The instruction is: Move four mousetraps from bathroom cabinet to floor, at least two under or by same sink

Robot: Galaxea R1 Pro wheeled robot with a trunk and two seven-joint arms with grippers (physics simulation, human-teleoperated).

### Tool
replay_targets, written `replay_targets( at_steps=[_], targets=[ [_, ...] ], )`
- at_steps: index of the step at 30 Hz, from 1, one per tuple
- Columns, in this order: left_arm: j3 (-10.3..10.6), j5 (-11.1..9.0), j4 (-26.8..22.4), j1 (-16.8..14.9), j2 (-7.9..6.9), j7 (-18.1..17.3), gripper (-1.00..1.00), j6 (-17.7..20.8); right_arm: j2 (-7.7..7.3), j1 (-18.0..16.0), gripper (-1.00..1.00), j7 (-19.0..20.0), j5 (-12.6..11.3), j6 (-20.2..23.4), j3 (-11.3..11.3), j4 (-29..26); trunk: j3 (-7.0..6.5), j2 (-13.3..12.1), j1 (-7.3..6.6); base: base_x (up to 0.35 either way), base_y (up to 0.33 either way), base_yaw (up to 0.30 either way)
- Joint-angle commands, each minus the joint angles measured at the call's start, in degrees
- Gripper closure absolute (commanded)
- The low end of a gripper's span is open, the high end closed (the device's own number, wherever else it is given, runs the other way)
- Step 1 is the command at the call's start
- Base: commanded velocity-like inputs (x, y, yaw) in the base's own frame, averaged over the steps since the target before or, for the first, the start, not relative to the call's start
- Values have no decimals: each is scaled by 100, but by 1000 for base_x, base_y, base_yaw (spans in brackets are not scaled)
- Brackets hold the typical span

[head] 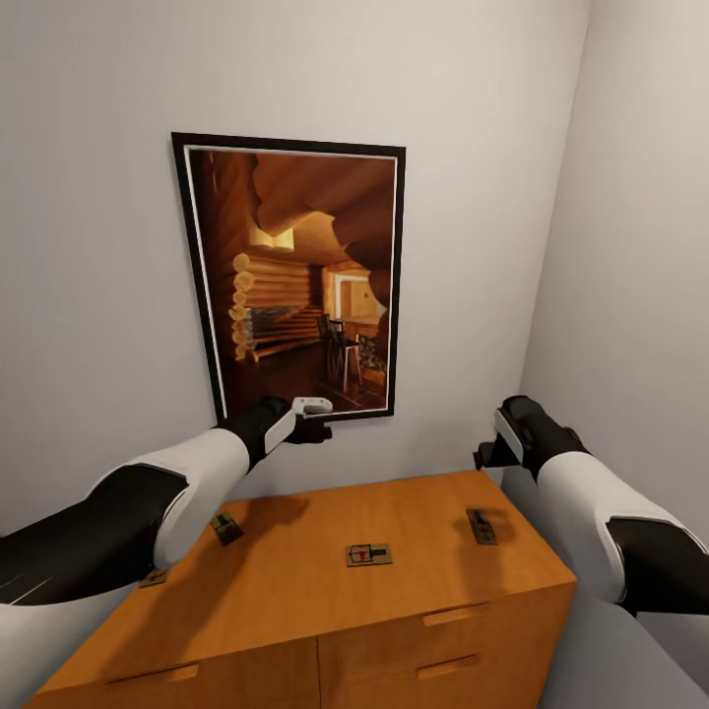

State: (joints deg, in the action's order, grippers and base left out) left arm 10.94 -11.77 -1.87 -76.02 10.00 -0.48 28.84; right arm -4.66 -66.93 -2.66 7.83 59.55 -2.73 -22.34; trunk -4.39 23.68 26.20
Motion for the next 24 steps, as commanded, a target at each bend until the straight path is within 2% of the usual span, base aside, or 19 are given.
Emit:
replay_targets(
  at_steps=[1, 19, 24],
  targets=[
    [49, -46, -6, 3, 0, -5, -100, 25, -5, -10, -100, 33, 29, 45, -32, -6, 3, 4, 2, 0, 0, 0],
    [49, -44, 1, 16, 0, -5, -100, 18, -23, -47, -100, 208, 51, 45, -37, -41, 3, 4, 2, 2, 0, 0],
    [49, -44, 8, 16, 0, -5, -100, 17, -11, -48, -100, 212, 57, 45, -36, -60, 3, 4, 2, 155, 0, 0]
  ],
)
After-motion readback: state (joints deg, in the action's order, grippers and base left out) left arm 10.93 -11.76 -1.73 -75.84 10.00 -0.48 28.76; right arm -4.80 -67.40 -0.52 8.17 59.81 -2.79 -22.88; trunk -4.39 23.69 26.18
